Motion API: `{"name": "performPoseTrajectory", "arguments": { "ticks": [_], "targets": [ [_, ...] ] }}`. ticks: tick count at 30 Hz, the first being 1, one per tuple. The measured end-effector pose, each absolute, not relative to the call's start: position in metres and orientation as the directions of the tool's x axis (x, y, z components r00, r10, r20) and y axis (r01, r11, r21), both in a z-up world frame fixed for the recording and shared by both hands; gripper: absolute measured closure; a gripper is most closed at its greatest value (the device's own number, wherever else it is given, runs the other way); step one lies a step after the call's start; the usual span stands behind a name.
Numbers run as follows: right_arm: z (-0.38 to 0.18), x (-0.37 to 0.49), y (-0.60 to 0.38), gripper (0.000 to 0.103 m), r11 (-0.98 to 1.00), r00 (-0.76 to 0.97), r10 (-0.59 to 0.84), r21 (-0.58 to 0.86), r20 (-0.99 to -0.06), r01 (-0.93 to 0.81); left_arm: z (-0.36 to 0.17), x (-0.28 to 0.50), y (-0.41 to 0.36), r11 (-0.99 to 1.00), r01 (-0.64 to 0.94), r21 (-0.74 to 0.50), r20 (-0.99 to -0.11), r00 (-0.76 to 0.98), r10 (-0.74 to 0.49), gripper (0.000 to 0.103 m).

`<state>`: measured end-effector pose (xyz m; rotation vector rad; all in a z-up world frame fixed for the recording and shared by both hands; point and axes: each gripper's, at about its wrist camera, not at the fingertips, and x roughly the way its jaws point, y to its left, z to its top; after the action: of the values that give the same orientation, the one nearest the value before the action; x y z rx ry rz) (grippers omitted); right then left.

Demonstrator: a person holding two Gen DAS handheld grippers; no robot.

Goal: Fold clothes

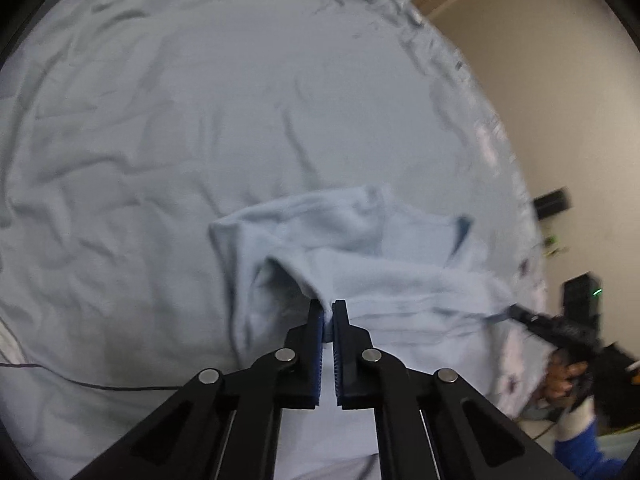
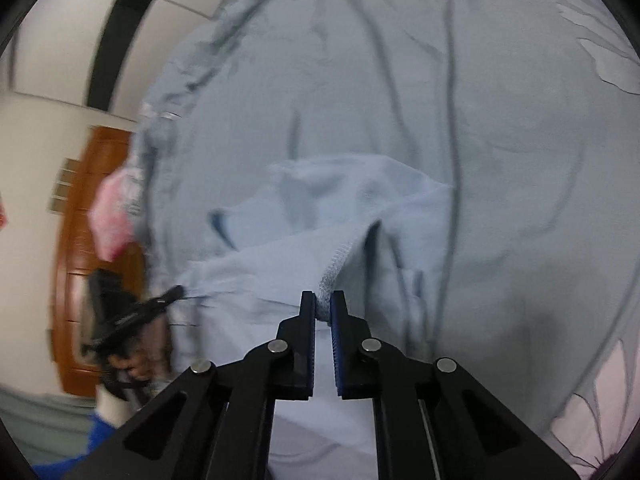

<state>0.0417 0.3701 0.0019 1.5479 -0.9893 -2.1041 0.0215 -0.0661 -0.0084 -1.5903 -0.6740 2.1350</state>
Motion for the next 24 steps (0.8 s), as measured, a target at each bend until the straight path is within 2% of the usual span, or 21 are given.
{"name": "performPoseTrajectory", "arguments": {
  "ticks": [3,5,12,15,16,17,19,21,22,24],
  "targets": [
    [0.005,0.025,0.392,0.096,-0.616,-0.433,-0.658,0.771,-0.616,-0.161,-0.006,0.007,-0.088,-0.694,0.072,-0.716,-0.667,-0.362,0.651,0.099],
    [-0.002,0.011,0.400,0.096,-0.592,-0.455,-0.650,0.781,-0.608,-0.198,-0.010,-0.007,-0.099,-0.636,0.127,-0.761,-0.625,-0.404,0.667,0.099],
    [-0.040,-0.024,0.411,0.096,-0.570,-0.434,-0.606,0.744,-0.667,-0.348,-0.054,-0.043,-0.108,-0.527,0.293,-0.798,-0.603,-0.423,0.677,0.099],
    [-0.048,-0.026,0.415,0.093,-0.567,-0.432,-0.580,0.723,-0.691,-0.395,-0.064,-0.044,-0.113,-0.483,0.334,-0.809,-0.587,-0.440,0.679,0.094],
    [-0.048,-0.024,0.420,0.093,-0.560,-0.440,-0.574,0.723,-0.691,-0.404,-0.065,-0.043,-0.114,-0.466,0.339,-0.817,-0.576,-0.451,0.682,0.085],
    [-0.047,-0.022,0.424,0.093,-0.561,-0.450,-0.566,0.723,-0.690,-0.403,-0.064,-0.042,-0.116,-0.459,0.337,-0.822,-0.569,-0.463,0.679,0.068],
    [-0.042,-0.018,0.429,0.093,-0.580,-0.467,-0.544,0.715,-0.697,-0.391,-0.053,-0.038,-0.123,-0.464,0.302,-0.833,-0.553,-0.497,0.669,0.053],
    [-0.034,-0.013,0.432,0.093,-0.619,-0.471,-0.524,0.697,-0.709,-0.362,-0.038,-0.031,-0.131,-0.485,0.240,-0.841,-0.532,-0.529,0.661,0.050],
    [-0.031,-0.012,0.432,0.093,-0.630,-0.470,-0.526,0.696,-0.709,-0.344,-0.031,-0.029,-0.129,-0.544,0.210,-0.812,-0.565,-0.515,0.645,0.045],
    [-0.027,-0.008,0.426,0.093,-0.671,-0.447,-0.530,0.679,-0.721,-0.298,-0.019,-0.027,-0.118,-0.701,0.134,-0.700,-0.671,-0.461,0.581,0.043]
  ]
}}
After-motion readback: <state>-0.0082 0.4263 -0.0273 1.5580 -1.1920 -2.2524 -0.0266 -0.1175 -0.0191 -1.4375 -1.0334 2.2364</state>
